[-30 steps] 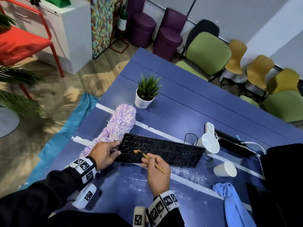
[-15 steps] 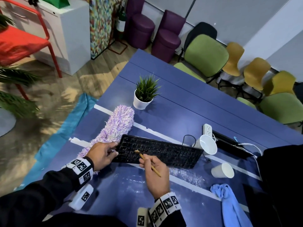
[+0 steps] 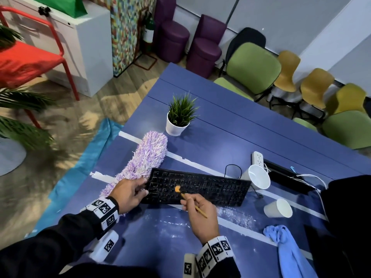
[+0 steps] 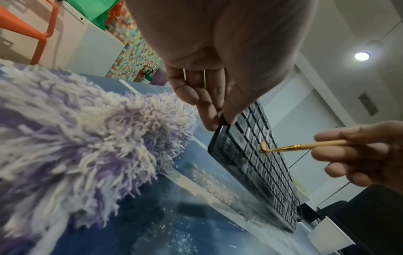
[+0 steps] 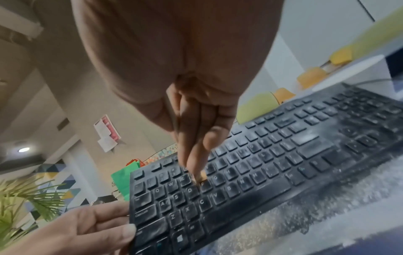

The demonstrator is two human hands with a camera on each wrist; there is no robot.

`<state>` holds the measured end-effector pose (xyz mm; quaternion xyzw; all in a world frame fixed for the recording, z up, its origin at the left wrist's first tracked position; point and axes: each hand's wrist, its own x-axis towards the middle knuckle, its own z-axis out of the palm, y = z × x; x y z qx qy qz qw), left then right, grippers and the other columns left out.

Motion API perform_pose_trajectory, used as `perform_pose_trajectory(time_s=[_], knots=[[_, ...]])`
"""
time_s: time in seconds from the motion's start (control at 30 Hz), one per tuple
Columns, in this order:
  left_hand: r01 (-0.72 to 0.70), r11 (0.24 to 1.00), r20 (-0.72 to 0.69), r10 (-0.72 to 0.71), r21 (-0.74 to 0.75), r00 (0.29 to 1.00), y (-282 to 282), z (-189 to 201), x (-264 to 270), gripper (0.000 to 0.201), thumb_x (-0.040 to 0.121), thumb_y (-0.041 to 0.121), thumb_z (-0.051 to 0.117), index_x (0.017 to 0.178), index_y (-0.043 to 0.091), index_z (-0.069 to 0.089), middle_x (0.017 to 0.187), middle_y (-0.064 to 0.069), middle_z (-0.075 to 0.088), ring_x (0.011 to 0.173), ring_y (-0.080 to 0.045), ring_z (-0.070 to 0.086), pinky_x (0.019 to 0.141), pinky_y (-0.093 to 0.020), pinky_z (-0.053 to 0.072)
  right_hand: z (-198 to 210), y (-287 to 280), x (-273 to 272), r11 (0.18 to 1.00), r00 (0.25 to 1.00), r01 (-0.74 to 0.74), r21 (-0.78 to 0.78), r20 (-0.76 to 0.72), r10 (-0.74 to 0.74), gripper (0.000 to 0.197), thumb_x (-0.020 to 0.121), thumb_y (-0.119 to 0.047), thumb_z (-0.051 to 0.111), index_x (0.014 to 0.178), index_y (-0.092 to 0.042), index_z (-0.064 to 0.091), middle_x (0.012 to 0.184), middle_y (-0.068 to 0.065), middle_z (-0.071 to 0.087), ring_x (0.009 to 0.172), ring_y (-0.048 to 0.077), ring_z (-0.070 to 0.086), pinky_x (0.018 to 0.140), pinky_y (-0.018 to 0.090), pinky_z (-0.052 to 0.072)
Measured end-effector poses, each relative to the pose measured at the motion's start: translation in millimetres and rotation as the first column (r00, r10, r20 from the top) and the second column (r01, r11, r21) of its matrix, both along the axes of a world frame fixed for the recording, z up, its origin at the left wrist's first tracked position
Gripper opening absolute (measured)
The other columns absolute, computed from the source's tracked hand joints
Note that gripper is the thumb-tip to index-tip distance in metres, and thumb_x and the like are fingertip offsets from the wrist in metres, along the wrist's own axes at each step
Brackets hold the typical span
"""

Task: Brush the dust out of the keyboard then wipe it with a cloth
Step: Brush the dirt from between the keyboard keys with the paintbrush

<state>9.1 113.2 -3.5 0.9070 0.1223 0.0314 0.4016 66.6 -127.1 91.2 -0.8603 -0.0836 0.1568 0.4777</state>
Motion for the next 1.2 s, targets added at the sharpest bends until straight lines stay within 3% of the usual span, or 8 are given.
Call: perform_pose_trajectory(time_s=[0.07, 0.2, 0.33, 0.63, 0.73, 0.87, 1.03, 1.2], knots=[[-0.010, 1.000, -0.001, 0.010, 0.006, 1.000, -0.8, 0.2, 0.2, 0.044, 0.079, 0.045, 0.055, 0.117, 0.023, 0.063, 0.082, 0.004, 0.073, 0.070, -0.012, 0.065, 0.069, -0.024, 0.050, 0.7, -2.6, -0.7, 0.997, 0.998, 0.056, 0.046, 0.012, -0.057, 0.018, 0.096, -0.022, 0.054, 0.091, -0.027, 0.070, 0.082, -0.006, 0.076, 0.079, 0.007, 0.072, 0.074, 0.024, 0.058], [-0.011, 1.000, 0.016, 0.011, -0.001, 1.000, -0.3, 1.6, 1.7, 0.044, 0.079, 0.046, 0.054, 0.120, 0.029, 0.060, 0.088, 0.004, 0.075, 0.074, -0.011, 0.067, 0.073, -0.028, 0.054, -1.9, -4.5, 0.7, 1.000, 1.000, 0.002, -0.016, -0.002, -0.002, 0.019, 0.094, -0.036, 0.055, 0.088, -0.028, 0.070, 0.079, -0.009, 0.076, 0.074, 0.010, 0.072, 0.072, 0.030, 0.060], [-0.013, 1.000, 0.017, 0.013, -0.017, 1.000, 0.6, 1.9, 5.0, 0.046, 0.079, 0.048, 0.054, 0.119, 0.026, 0.061, 0.088, 0.006, 0.074, 0.077, -0.011, 0.068, 0.076, -0.028, 0.054, 0.9, -11.2, 10.4, 0.999, 0.995, 0.051, 0.013, 0.089, -0.052, 0.018, 0.096, -0.020, 0.055, 0.093, -0.027, 0.071, 0.079, -0.012, 0.076, 0.077, -0.001, 0.070, 0.071, 0.016, 0.056], [-0.016, 1.000, 0.011, 0.016, -0.009, 1.000, -0.2, 5.0, 3.7, 0.049, 0.080, 0.042, 0.059, 0.125, 0.021, 0.060, 0.101, 0.002, 0.074, 0.079, -0.012, 0.069, 0.078, -0.028, 0.054, -4.3, -19.6, 15.0, 0.995, 0.995, 0.041, -0.089, 0.091, -0.033, 0.021, 0.095, -0.022, 0.054, 0.082, -0.024, 0.070, 0.070, -0.004, 0.073, 0.066, 0.010, 0.068, 0.063, 0.027, 0.055], [-0.009, 1.000, 0.022, 0.009, -0.012, 1.000, -0.1, 5.8, 5.6, 0.047, 0.082, 0.039, 0.061, 0.125, 0.020, 0.059, 0.106, 0.001, 0.072, 0.080, -0.012, 0.069, 0.081, -0.033, 0.056, -4.2, -21.0, 16.2, 0.994, 0.987, 0.100, -0.040, 0.131, -0.094, 0.019, 0.096, -0.022, 0.053, 0.091, -0.026, 0.071, 0.076, -0.008, 0.074, 0.074, 0.001, 0.069, 0.066, 0.015, 0.054], [-0.013, 0.999, 0.014, 0.013, -0.032, 1.000, 2.4, 3.2, 5.2, 0.046, 0.079, 0.043, 0.059, 0.120, 0.023, 0.062, 0.097, 0.004, 0.073, 0.076, -0.011, 0.068, 0.076, -0.030, 0.055, 0.3, -16.1, 18.2, 0.999, 0.999, -0.007, 0.033, 0.041, 0.006, 0.018, 0.096, -0.018, 0.054, 0.097, -0.022, 0.071, 0.084, -0.007, 0.077, 0.081, 0.003, 0.072, 0.079, 0.026, 0.059], [0.000, 1.000, 0.065, 0.001, -0.009, 0.998, -1.1, 6.3, 2.6, 0.033, 0.081, 0.030, 0.064, 0.113, 0.021, 0.065, 0.081, 0.003, 0.073, 0.053, 0.008, 0.051, 0.062, -0.018, 0.038, 8.9, -12.1, 24.9, 0.992, 0.998, -0.016, 0.125, 0.066, 0.008, 0.018, 0.096, -0.017, 0.055, 0.099, -0.020, 0.072, 0.087, -0.005, 0.077, 0.084, 0.009, 0.073, 0.079, 0.028, 0.059], [-0.004, 1.000, 0.036, 0.004, -0.003, 0.999, 0.7, 7.2, 6.5, 0.037, 0.082, 0.038, 0.061, 0.116, 0.022, 0.064, 0.065, 0.015, 0.060, 0.053, 0.005, 0.052, 0.056, -0.009, 0.034, 9.9, 0.0, 22.3, 0.990, 0.995, -0.100, 0.096, 0.021, 0.098, 0.019, 0.096, -0.015, 0.055, 0.097, -0.018, 0.073, 0.085, -0.003, 0.077, 0.082, 0.008, 0.073, 0.082, 0.033, 0.059]])
